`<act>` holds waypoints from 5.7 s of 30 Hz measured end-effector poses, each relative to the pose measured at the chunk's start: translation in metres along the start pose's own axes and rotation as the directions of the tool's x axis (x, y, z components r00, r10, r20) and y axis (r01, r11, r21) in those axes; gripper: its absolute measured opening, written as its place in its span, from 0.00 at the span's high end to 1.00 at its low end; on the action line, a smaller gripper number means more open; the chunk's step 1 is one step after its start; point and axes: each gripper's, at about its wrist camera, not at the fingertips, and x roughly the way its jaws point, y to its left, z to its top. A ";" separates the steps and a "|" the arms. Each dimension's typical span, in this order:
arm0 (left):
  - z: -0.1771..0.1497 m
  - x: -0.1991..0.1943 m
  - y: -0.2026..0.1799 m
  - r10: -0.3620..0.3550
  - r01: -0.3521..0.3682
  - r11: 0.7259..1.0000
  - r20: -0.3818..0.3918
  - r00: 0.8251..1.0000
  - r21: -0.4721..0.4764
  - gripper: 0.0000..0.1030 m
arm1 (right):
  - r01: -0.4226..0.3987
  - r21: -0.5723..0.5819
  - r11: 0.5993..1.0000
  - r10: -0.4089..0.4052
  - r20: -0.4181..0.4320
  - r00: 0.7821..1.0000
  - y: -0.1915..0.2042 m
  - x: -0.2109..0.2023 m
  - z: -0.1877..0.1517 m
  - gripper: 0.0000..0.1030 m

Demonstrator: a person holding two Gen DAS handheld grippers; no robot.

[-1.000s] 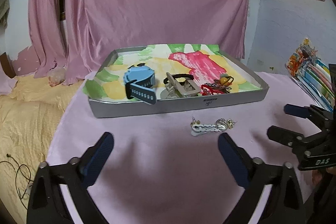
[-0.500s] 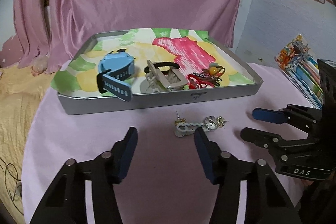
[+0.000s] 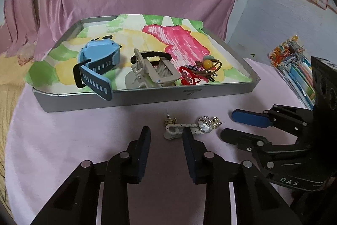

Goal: Organize jewelry
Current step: 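Close the left tool on the silver charm keychain while the right tool reaches the silver stud earring, then lift the charm keychain with the left tool while the right tool grasps the stud earring, then carry both items over the tray and open both tools to release them, then withdraw both tools and move toward the silver ring and gold earring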

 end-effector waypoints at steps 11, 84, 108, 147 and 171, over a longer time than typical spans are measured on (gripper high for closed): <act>0.006 0.004 -0.001 -0.026 0.026 1.000 -0.004 1.000 -0.005 0.84 | -0.020 -0.015 1.000 0.020 -0.013 1.000 0.002 0.007 0.005 0.75; 0.051 0.003 -0.037 -0.077 0.082 0.997 0.241 0.967 -0.010 0.98 | 0.063 0.172 0.983 -0.089 0.148 0.985 -0.067 -0.002 0.036 0.88; 0.048 0.017 -0.034 -0.030 0.033 0.999 0.146 0.989 -0.018 0.98 | 0.100 0.184 0.978 -0.119 0.100 0.988 -0.068 0.011 0.035 0.67; -0.021 -0.098 -0.012 0.126 -0.104 0.992 0.447 0.886 -0.073 0.02 | 0.158 0.338 0.928 -0.306 0.445 0.842 -0.025 -0.101 -0.037 0.02; -0.046 -0.105 0.011 0.184 -0.155 0.983 0.445 0.876 -0.103 0.01 | 0.220 0.297 0.929 -0.341 0.463 0.818 0.010 -0.113 -0.055 0.02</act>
